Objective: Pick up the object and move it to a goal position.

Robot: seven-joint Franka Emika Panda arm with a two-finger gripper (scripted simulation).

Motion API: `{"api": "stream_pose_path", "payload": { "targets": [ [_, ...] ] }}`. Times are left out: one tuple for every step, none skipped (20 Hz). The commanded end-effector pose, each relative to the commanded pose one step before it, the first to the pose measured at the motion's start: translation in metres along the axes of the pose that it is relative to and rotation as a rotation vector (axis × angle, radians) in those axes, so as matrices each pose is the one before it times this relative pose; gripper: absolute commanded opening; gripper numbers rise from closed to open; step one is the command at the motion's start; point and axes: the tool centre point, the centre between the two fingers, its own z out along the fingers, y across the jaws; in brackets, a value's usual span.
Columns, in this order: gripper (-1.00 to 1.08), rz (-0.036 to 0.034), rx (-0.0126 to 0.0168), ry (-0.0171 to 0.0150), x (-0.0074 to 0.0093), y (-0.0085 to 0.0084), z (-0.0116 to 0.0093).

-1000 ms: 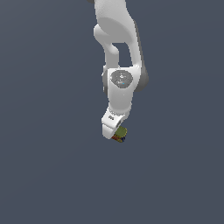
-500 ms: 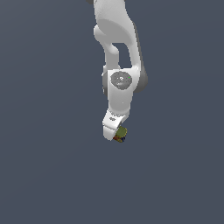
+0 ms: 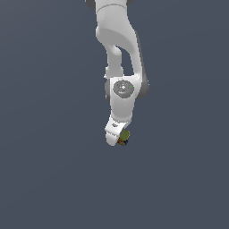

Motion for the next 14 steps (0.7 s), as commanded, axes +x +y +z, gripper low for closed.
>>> {"api": "stream_pose_path", "payload": {
  "targets": [
    [1.00, -0.00140, 0.00051, -0.00018, -0.00022, -0.00060, 0.01258],
    [1.00, -0.00049, -0.00002, 0.00001, 0.00009, -0.00004, 0.00359],
    [1.00, 0.00000, 0.00000, 0.00000, -0.00007, 0.00019, 0.00287],
    [1.00, 0.00000, 0.00000, 0.00000, 0.00003, 0.00026, 0.00211],
    [1.00, 0.00000, 0.00000, 0.00000, 0.00011, 0.00031, 0.00136],
    [1.00, 0.00000, 0.00000, 0.00000, 0.00014, 0.00028, 0.00068],
    [1.00, 0.00000, 0.00000, 0.00000, 0.00007, 0.00013, 0.00018],
    [-1.00, 0.00000, 0.00000, 0.00000, 0.00000, 0.00000, 0.00000],
    [-1.00, 0.00000, 0.00000, 0.00000, 0.00000, 0.00000, 0.00000],
    [-1.00, 0.00000, 0.00000, 0.00000, 0.00000, 0.00000, 0.00000],
    [-1.00, 0.00000, 0.00000, 0.00000, 0.00000, 0.00000, 0.00000],
    [-1.00, 0.00000, 0.00000, 0.00000, 0.00000, 0.00000, 0.00000],
    [-1.00, 0.00000, 0.00000, 0.00000, 0.00000, 0.00000, 0.00000],
    [-1.00, 0.00000, 0.00000, 0.00000, 0.00000, 0.00000, 0.00000]
  ]
}}
